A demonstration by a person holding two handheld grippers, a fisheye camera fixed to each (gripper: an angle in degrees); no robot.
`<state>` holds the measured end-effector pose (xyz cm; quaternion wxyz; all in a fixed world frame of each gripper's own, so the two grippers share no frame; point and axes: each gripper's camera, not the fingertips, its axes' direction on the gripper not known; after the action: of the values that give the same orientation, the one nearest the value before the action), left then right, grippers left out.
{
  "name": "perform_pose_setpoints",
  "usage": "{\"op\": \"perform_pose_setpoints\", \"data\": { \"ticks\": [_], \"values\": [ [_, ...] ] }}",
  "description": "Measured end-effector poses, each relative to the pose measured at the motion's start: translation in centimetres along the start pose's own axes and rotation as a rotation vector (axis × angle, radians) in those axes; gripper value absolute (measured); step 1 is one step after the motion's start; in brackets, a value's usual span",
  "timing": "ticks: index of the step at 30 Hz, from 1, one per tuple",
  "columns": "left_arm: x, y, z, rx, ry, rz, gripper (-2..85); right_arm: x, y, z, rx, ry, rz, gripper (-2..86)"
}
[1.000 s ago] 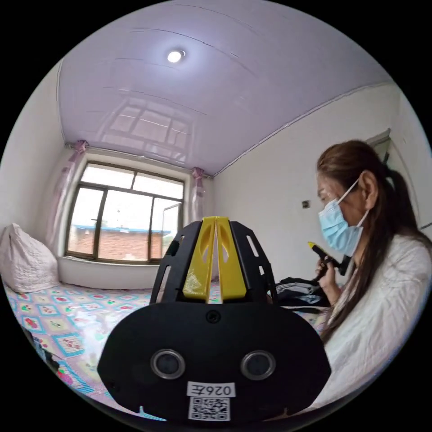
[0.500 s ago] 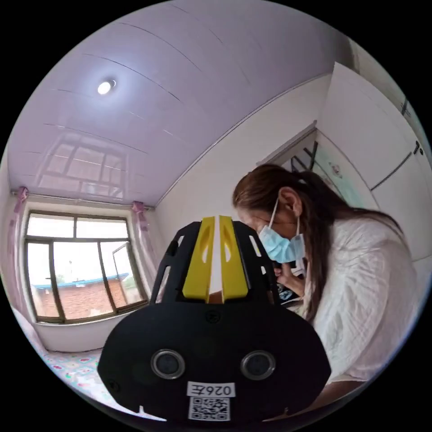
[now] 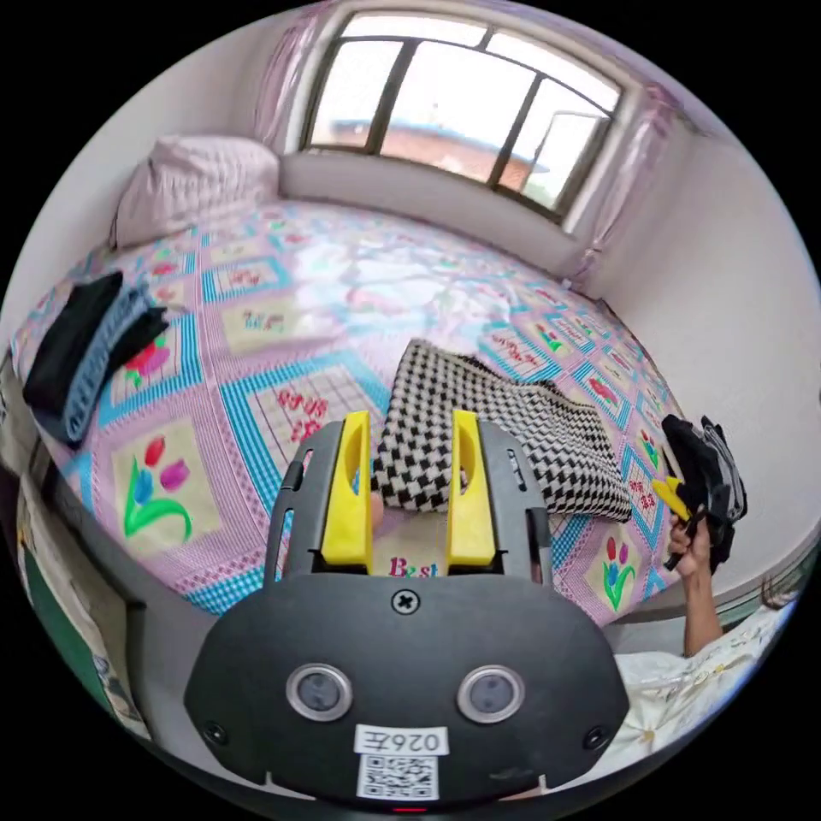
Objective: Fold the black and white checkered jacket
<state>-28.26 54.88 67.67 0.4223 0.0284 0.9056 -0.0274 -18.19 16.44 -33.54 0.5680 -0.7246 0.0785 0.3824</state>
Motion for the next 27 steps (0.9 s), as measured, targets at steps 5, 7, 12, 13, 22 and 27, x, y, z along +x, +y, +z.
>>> {"op": "perform_pose_setpoints", "data": {
  "ticks": [5,7,12,13,22,27],
  "values": [
    [-5.5,-3.8,6.7,-0.173,0.039,-0.097,18.0,6.7,-1.8,4.5,-0.084,0.031,0.173,11.8],
    [-7.2,-5.7,8.7,-0.214,0.116,-0.134,18.3,9.2,-3.8,5.6,-0.081,0.015,0.239,12.5],
    [-9.1,-11.0,12.4,-0.338,0.261,-0.107,6.0,11.5,-8.2,8.9,-0.142,-0.006,0.269,6.0],
    [-9.4,-11.4,12.5,-0.339,0.279,-0.124,5.4,11.7,-9.1,9.6,-0.162,0.015,0.260,4.5],
    [-14.7,-15.3,9.6,-0.436,0.391,-0.053,4.0,13.3,-7.7,6.6,-0.225,-0.045,0.317,2.3],
    [-17.8,-13.8,5.4,-0.533,0.418,-0.011,7.1,12.7,-3.3,3.3,-0.275,-0.029,0.358,4.8]
  ]
}}
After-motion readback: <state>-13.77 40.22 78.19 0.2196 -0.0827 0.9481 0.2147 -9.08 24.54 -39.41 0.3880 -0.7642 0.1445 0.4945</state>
